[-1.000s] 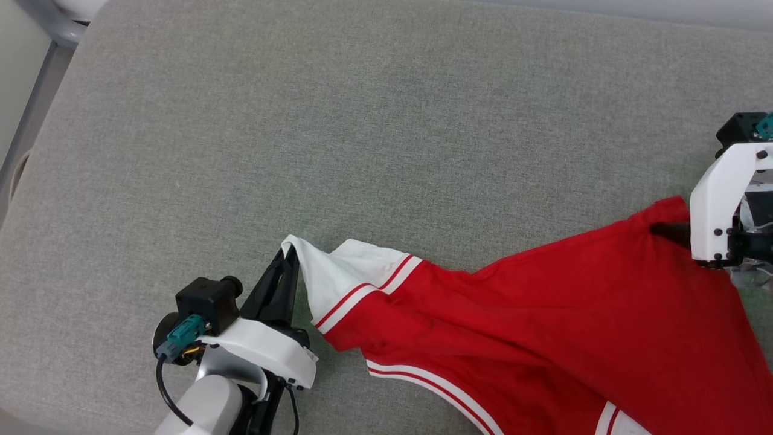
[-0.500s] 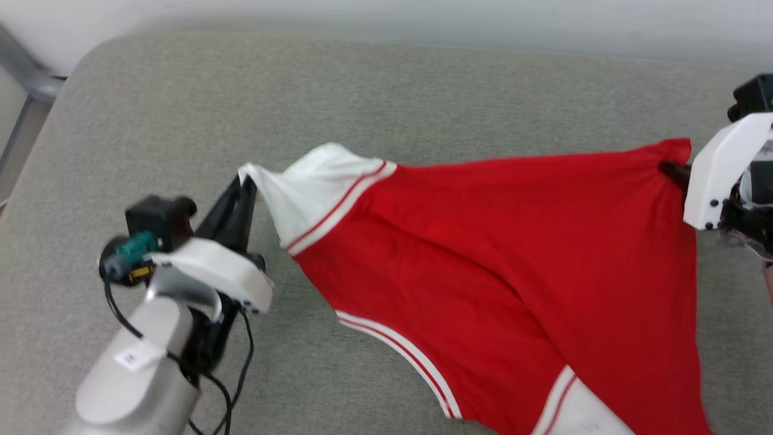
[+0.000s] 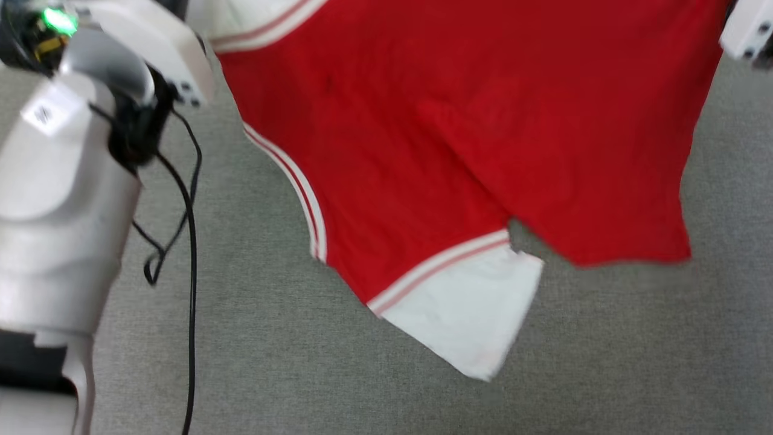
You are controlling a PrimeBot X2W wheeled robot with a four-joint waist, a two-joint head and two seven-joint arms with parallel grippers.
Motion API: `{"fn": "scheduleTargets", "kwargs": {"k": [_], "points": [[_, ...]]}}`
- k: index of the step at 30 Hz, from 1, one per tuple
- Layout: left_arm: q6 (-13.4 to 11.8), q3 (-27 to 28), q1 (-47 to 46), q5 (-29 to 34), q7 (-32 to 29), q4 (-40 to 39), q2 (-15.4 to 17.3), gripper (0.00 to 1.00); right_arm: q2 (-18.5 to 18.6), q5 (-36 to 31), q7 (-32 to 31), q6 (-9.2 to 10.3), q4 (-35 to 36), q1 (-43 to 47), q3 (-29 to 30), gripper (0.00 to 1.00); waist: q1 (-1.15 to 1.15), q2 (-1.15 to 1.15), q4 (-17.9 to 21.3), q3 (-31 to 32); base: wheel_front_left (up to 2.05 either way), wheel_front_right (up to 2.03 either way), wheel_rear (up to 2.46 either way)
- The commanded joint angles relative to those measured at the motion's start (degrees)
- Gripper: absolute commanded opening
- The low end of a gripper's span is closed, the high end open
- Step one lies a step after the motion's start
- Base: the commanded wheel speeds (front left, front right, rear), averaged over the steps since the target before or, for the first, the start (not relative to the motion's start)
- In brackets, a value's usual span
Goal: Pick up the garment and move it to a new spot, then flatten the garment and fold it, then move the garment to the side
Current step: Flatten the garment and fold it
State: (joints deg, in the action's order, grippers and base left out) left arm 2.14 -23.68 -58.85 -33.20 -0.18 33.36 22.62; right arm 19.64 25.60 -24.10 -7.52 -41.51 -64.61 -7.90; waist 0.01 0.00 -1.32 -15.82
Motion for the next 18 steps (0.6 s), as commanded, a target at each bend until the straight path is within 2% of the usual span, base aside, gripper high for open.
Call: {"fn": "scheduleTargets", "kwargs": {"k": [1,9,18], "points": [[0.3,0.1,-3.6,0.4,-0.5,1.9,-0.3,0.00,-0.2,-0.8,1.3,0.06,-1.0,-3.1,0.6,0.00,-0.01,0.00,0.8,-1.3,0.00,0.00,0.00],[-0.2,0.3,-21.9,3.7,0.0,11.8,1.0,0.00,-2.4,-3.1,8.9,0.07,-6.3,-18.2,2.5,0.00,-0.01,0.00,2.1,-4.6,0.00,0.00,0.00],[0.6,0.3,-37.0,6.1,1.5,16.5,3.7,0.00,-4.5,-6.7,12.1,0.08,-11.5,-32.4,4.3,0.00,-0.01,0.00,2.7,-11.8,0.00,0.00,0.00]]}}
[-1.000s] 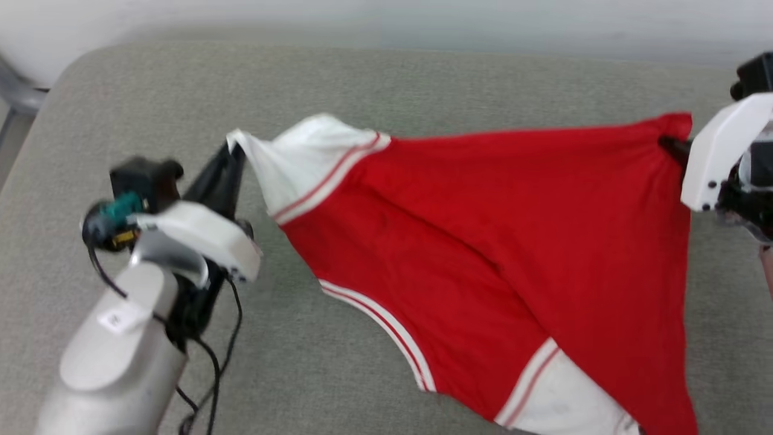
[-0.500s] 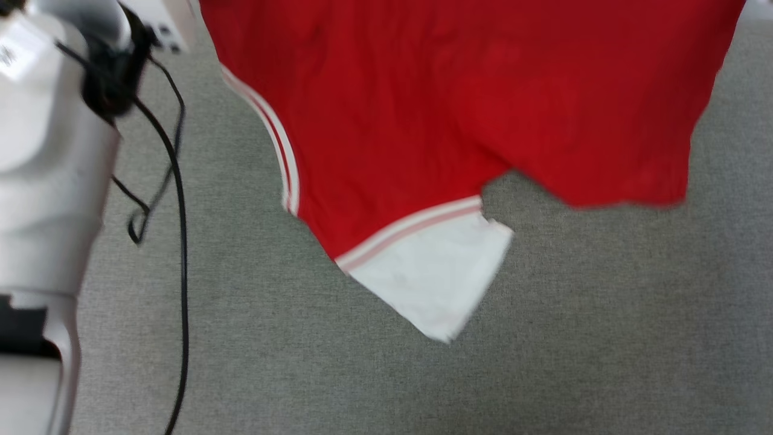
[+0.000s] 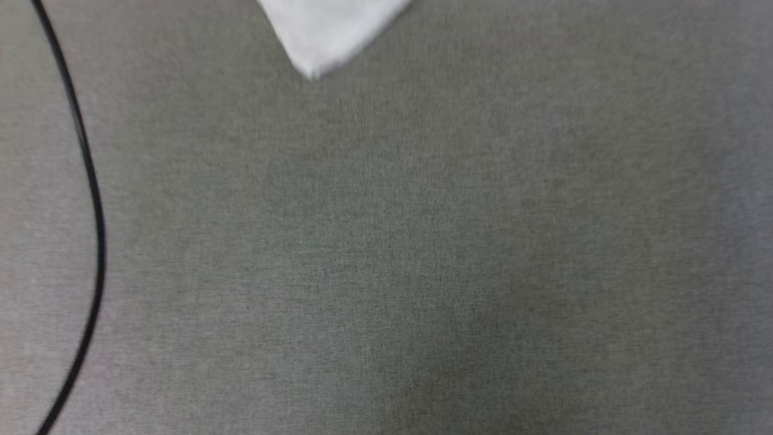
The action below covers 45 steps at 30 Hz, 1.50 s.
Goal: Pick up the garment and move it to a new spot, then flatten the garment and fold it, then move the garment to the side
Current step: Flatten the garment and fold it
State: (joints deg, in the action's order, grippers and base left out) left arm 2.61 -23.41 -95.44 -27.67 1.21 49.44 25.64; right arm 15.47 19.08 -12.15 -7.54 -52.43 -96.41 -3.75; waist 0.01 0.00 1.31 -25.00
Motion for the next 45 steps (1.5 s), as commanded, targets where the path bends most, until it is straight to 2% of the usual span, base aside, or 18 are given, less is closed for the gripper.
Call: {"fn": "scheduleTargets", "kwargs": {"k": [1,10,16,20,25,32,37,45], "points": [[0.2,-0.1,-1.6,0.7,0.4,1.0,0.8,0.00,-0.6,-0.6,0.8,0.10,-0.8,-1.7,0.1,0.00,-0.01,0.00,0.0,-3.6,0.00,0.00,0.00],[1.8,-0.2,-6.6,-0.3,1.2,6.0,0.0,0.00,-2.6,-2.1,4.4,0.09,-2.7,-5.5,-2.1,0.00,-0.01,0.00,-0.3,-11.0,0.00,0.00,0.00],[3.6,0.4,-3.9,-3.4,0.6,9.7,-1.0,0.00,-3.2,0.8,4.9,0.09,-2.6,-2.6,-5.7,0.00,-0.01,0.00,-0.6,-13.2,0.00,0.00,0.00],[4.5,0.3,-0.3,-6.1,0.6,11.0,-1.7,0.00,-1.9,4.1,5.2,0.09,-1.6,1.2,-9.5,0.00,-0.01,0.00,-1.0,-13.1,0.00,0.00,0.00],[4.8,-0.7,9.4,-10.5,2.0,9.2,-2.0,0.00,0.4,9.5,6.4,0.09,0.4,9.8,-14.8,0.00,-0.01,0.00,-1.8,-10.7,0.00,0.00,0.00],[4.8,-1.7,30.2,-19.0,6.8,0.3,0.0,0.00,3.9,16.9,9.6,0.09,4.3,26.9,-20.9,0.00,-0.01,0.00,-2.7,-4.4,0.00,0.00,0.00],[4.8,-1.2,43.7,-22.2,10.0,-4.2,1.1,0.00,5.9,20.6,11.6,0.10,7.1,37.8,-23.1,0.00,-0.01,0.00,-2.7,0.5,0.00,0.00,0.00],[1.9,-0.9,60.0,-23.8,11.7,-11.0,2.3,0.00,8.8,23.9,13.5,0.11,10.2,50.7,-24.2,0.00,-0.01,0.00,-3.3,8.7,0.00,0.00,0.00]]}}
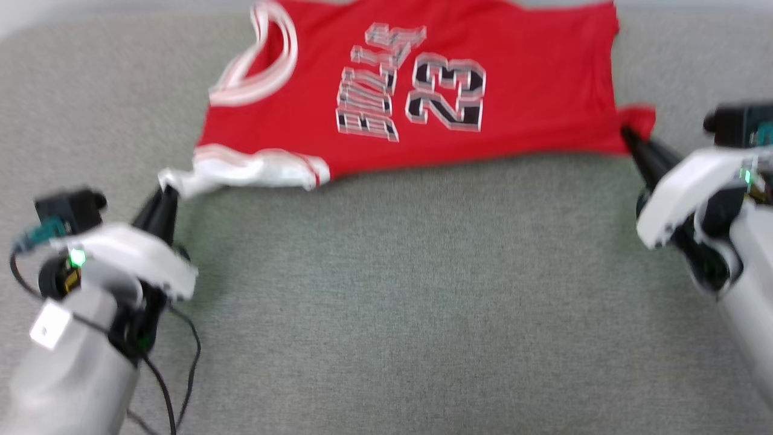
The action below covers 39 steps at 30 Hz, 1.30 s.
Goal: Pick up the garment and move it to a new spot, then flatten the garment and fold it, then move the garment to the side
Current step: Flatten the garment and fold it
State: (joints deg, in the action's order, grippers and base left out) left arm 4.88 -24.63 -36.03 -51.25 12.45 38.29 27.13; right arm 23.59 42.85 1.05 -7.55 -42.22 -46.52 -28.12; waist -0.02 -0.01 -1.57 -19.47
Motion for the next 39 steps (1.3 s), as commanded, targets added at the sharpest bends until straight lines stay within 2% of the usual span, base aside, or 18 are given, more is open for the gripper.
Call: {"fn": "scheduleTargets", "kwargs": {"k": [1,6,13,21,25,29,32,39], "points": [[-1.1,0.3,2.6,-0.3,0.3,-1.0,1.1,0.00,1.0,0.5,0.4,0.12,0.4,2.5,0.3,0.00,0.02,0.01,-0.5,4.2,0.00,0.00,0.00],[-5.2,0.5,13.0,-1.1,-0.5,-8.5,2.9,0.00,2.6,1.3,1.2,0.13,3.1,11.1,1.4,0.00,0.02,0.01,-0.8,8.9,0.00,0.00,0.00],[-11.5,1.0,26.9,-3.9,-3.6,-20.6,5.0,0.00,3.0,0.8,1.6,0.14,6.8,24.4,5.0,0.00,0.02,0.01,-1.4,15.1,0.00,0.00,0.00],[-17.6,1.3,40.5,-6.6,-6.4,-32.5,7.1,0.00,0.7,-2.3,0.0,0.14,13.4,39.9,13.0,0.00,0.02,0.01,-2.5,19.2,0.00,0.00,0.00],[-19.8,1.3,45.2,-7.5,-7.4,-36.6,8.1,0.00,-1.8,-5.5,-2.2,0.14,18.0,46.9,17.7,0.00,0.02,0.01,-3.0,20.2,0.00,0.00,0.00],[-21.2,1.5,48.2,-8.2,-8.0,-40.0,8.7,0.00,-4.7,-8.8,-5.6,0.13,23.2,53.1,22.8,0.00,0.02,0.01,-3.2,20.7,0.00,0.00,0.00],[-21.4,1.5,48.3,-8.2,-8.1,-41.4,8.9,0.00,-6.9,-11.8,-8.3,0.13,27.3,55.9,26.0,0.00,0.02,0.01,-3.1,20.7,0.00,0.00,0.00],[-18.9,0.3,41.5,-6.8,-8.4,-39.4,7.7,0.00,-10.4,-17.7,-14.2,0.12,33.0,54.2,29.4,0.00,0.02,0.01,-2.6,19.5,0.00,0.00,0.00]]}}
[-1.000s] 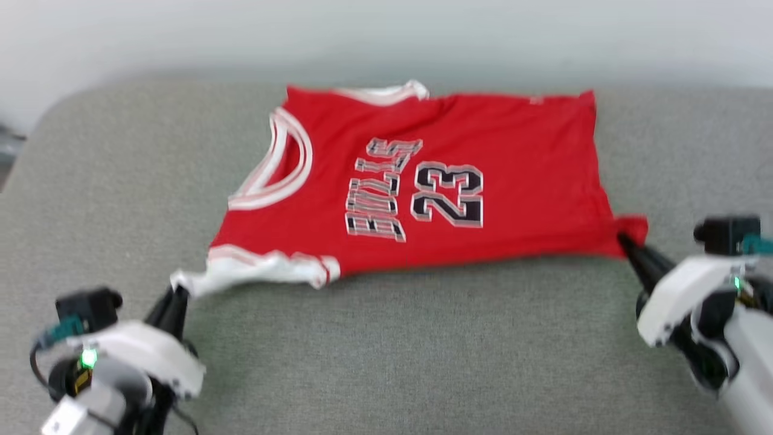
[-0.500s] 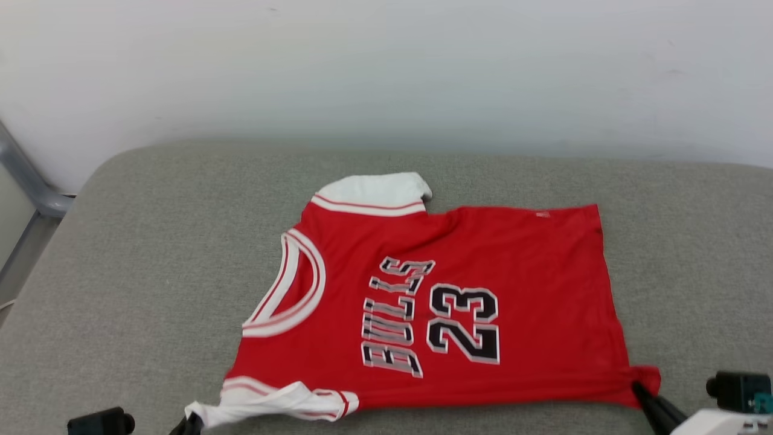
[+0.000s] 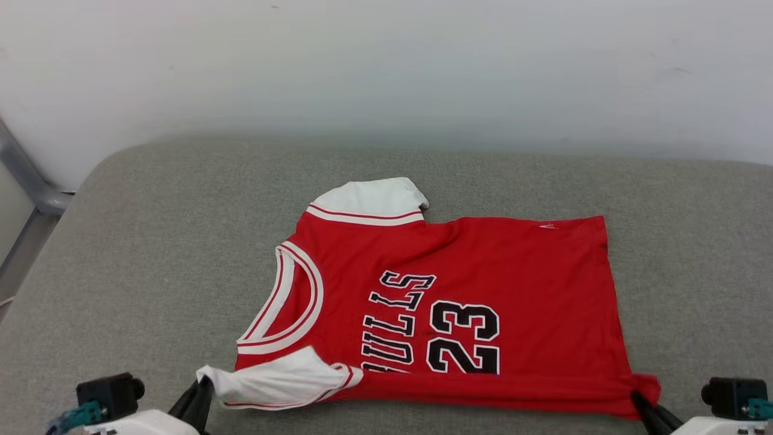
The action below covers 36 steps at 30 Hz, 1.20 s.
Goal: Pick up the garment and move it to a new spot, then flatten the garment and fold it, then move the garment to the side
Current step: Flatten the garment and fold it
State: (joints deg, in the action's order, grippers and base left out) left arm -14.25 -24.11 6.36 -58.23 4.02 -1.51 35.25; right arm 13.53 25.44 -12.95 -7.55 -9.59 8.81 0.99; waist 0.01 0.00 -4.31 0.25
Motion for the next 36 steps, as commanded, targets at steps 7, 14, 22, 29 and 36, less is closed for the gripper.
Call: {"fn": "scheduleTargets", "kwargs": {"k": [7,14,22,29,36], "points": [[5.0,-2.1,-11.6,2.4,1.1,7.2,-3.5,0.00,-1.0,-2.6,-1.9,0.11,-0.3,-7.2,-0.5,0.00,-0.01,0.00,0.5,-3.3,0.00,0.00,0.00],[10.0,-3.0,-21.2,3.6,2.5,16.2,-6.5,0.00,0.3,-2.9,-0.9,0.10,-4.0,-14.2,-3.0,0.00,-0.01,0.00,0.9,-7.7,0.00,0.00,0.00],[14.7,-4.3,-28.2,3.6,3.6,26.6,-9.9,0.00,0.8,-1.9,1.5,0.10,-10.0,-19.0,-5.1,0.00,-0.01,0.00,1.2,-11.5,0.00,0.00,0.00],[17.8,-6.5,-30.8,2.2,-0.5,35.1,-12.0,0.00,0.8,-1.2,2.9,0.11,-14.6,-20.1,-7.8,0.00,-0.01,0.00,1.7,-12.4,0.00,0.00,0.00],[18.6,-6.8,-31.0,1.4,-1.0,39.7,-12.8,0.00,0.5,-0.2,5.2,0.11,-17.0,-20.0,-9.2,0.82,-0.01,0.00,1.9,-10.9,0.00,0.00,0.00]]}}
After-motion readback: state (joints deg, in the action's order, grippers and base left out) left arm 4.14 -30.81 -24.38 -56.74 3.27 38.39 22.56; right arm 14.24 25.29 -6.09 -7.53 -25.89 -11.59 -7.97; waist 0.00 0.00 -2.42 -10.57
